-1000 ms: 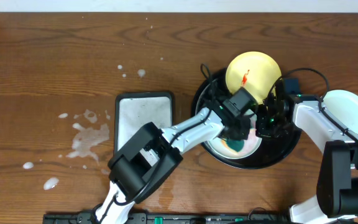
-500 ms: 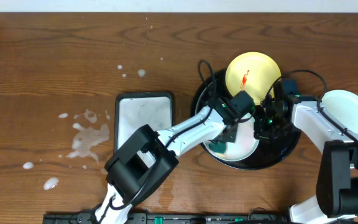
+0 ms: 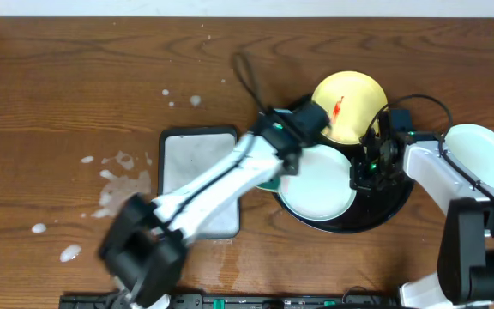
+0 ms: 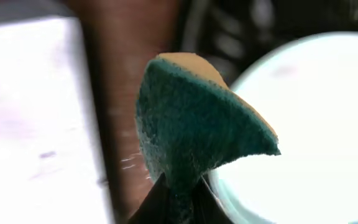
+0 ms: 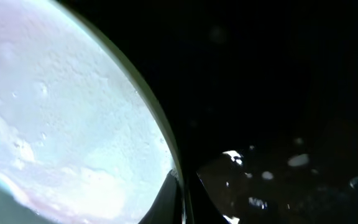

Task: Clean dirty plates on tray and stack at the side
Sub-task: 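Return the green sponge to the soapy tray with left gripper, then lift the scrubbed pale green plate with right gripper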

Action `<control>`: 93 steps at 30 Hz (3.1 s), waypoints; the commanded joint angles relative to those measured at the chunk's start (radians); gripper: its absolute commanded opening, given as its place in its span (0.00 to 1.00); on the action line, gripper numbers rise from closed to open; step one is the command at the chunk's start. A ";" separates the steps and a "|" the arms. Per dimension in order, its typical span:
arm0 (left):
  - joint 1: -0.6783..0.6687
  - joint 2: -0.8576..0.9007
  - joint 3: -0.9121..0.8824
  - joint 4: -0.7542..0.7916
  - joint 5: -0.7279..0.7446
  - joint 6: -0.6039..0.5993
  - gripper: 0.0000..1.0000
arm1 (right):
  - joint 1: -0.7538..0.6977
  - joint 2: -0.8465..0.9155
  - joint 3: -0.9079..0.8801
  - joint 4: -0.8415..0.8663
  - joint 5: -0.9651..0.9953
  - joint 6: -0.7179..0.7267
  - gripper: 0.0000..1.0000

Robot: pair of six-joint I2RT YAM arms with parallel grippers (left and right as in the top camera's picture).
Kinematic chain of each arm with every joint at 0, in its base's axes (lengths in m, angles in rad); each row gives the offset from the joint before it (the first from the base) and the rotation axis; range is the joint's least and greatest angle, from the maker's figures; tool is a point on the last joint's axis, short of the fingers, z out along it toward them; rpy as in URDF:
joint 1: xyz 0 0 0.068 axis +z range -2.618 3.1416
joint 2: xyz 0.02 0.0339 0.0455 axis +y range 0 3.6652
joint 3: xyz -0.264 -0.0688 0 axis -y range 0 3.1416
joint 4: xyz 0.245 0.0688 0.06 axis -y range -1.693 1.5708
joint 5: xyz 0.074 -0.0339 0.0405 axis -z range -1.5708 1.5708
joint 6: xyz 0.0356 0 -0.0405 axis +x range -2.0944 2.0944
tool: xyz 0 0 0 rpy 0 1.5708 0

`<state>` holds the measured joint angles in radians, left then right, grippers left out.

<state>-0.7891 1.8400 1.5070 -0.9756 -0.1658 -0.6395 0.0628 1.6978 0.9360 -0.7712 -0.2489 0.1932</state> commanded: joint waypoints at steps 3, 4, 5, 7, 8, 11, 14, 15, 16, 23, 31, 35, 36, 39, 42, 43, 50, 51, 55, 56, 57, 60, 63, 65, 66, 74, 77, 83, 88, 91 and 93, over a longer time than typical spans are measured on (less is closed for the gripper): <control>0.130 -0.121 0.017 -0.140 -0.044 0.025 0.14 | -0.007 -0.165 -0.001 -0.005 0.142 0.028 0.01; 0.170 -0.128 0.006 -0.169 -0.043 0.035 0.15 | 0.006 -0.222 -0.001 -0.018 0.220 0.056 0.01; 0.191 -0.129 -0.004 -0.184 -0.043 0.042 0.16 | 0.017 -0.254 -0.001 -0.022 0.258 0.065 0.01; 0.224 -0.129 -0.034 -0.195 -0.040 0.058 0.17 | 0.044 -0.308 -0.001 -0.026 0.296 0.064 0.01; 0.238 -0.129 -0.053 -0.193 -0.030 0.064 0.17 | 0.059 -0.332 -0.001 -0.031 0.303 0.064 0.01; 0.281 -0.129 -0.130 -0.177 -0.021 0.064 0.17 | 0.109 -0.387 -0.001 -0.050 0.291 0.063 0.01; 0.325 -0.129 -0.209 -0.133 -0.020 0.068 0.23 | 0.119 -0.382 -0.002 -0.051 0.211 0.023 0.04; 0.339 -0.129 -0.230 -0.114 -0.011 0.076 0.26 | 0.113 -0.371 -0.002 -0.049 0.198 0.022 0.09; 0.357 -0.129 -0.251 -0.090 0.014 0.096 0.27 | 0.101 -0.356 -0.002 -0.047 0.182 0.021 0.13; 0.463 -0.134 -0.301 0.002 0.242 0.224 0.34 | 0.004 -0.181 -0.002 0.008 -0.016 -0.064 0.30; 0.470 -0.389 -0.282 -0.018 0.320 0.246 0.56 | -0.050 0.021 -0.002 0.105 -0.144 -0.124 0.17; 0.470 -0.531 -0.282 -0.018 0.323 0.246 0.74 | -0.049 0.056 -0.002 0.148 -0.169 -0.124 0.08; 0.470 -0.560 -0.282 -0.017 0.323 0.246 0.80 | -0.049 0.057 -0.002 0.156 -0.171 -0.124 0.02; 0.470 -0.624 -0.282 -0.017 0.323 0.246 0.81 | -0.049 0.045 -0.001 0.166 -0.164 -0.101 0.01; 0.470 -0.668 -0.282 -0.017 0.323 0.246 0.81 | -0.045 -0.018 0.002 0.142 -0.064 -0.050 0.01; 0.470 -0.677 -0.282 -0.017 0.323 0.246 0.81 | -0.039 -0.057 0.006 0.122 -0.013 -0.048 0.01; 0.470 -0.682 -0.282 -0.017 0.323 0.246 0.82 | 0.140 -0.402 0.019 0.011 0.492 -0.029 0.01; 0.470 -0.682 -0.282 -0.017 0.323 0.246 0.82 | 0.179 -0.442 0.019 0.010 0.564 -0.029 0.01; 0.470 -0.682 -0.282 -0.017 0.323 0.246 0.82 | 0.320 -0.546 0.019 0.012 0.796 -0.029 0.01; 0.470 -0.682 -0.282 -0.017 0.323 0.246 0.82 | 0.352 -0.560 0.019 0.012 0.849 -0.030 0.01; 0.470 -0.682 -0.282 -0.017 0.323 0.246 0.82 | 0.378 -0.569 0.019 0.012 0.891 -0.030 0.01; 0.470 -0.682 -0.282 -0.017 0.323 0.246 0.82 | 0.451 -0.581 0.019 0.011 1.035 -0.039 0.01; 0.470 -0.682 -0.282 -0.017 0.323 0.246 0.82 | 0.535 -0.580 0.019 0.011 1.171 -0.075 0.01; 0.470 -0.682 -0.282 -0.017 0.323 0.246 0.82 | 0.590 -0.580 0.019 0.011 1.236 -0.096 0.01; 0.470 -0.682 -0.282 -0.017 0.323 0.246 0.82 | 0.617 -0.580 0.019 0.011 1.263 -0.105 0.01; 0.470 -0.682 -0.282 -0.017 0.323 0.246 0.83 | 0.803 -0.579 0.019 0.012 1.484 -0.177 0.01; 0.470 -0.682 -0.282 -0.017 0.323 0.246 0.83 | 0.851 -0.579 0.019 0.016 1.528 -0.195 0.01; 0.470 -0.682 -0.282 -0.017 0.323 0.246 0.83 | 0.880 -0.579 0.019 0.019 1.535 -0.196 0.01; 0.470 -0.682 -0.282 -0.017 0.323 0.246 0.83 | 0.880 -0.579 0.019 0.020 1.535 -0.195 0.01; 0.470 -0.682 -0.282 -0.017 0.323 0.246 0.83 | 0.880 -0.579 0.019 0.020 1.535 -0.195 0.01; 0.470 -0.682 -0.282 -0.017 0.323 0.246 0.83 | 0.880 -0.579 0.019 0.020 1.535 -0.196 0.01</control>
<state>-0.3218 1.1595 1.2083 -0.9901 0.1520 -0.4026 0.9325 1.1255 0.9394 -0.7551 1.2396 0.0048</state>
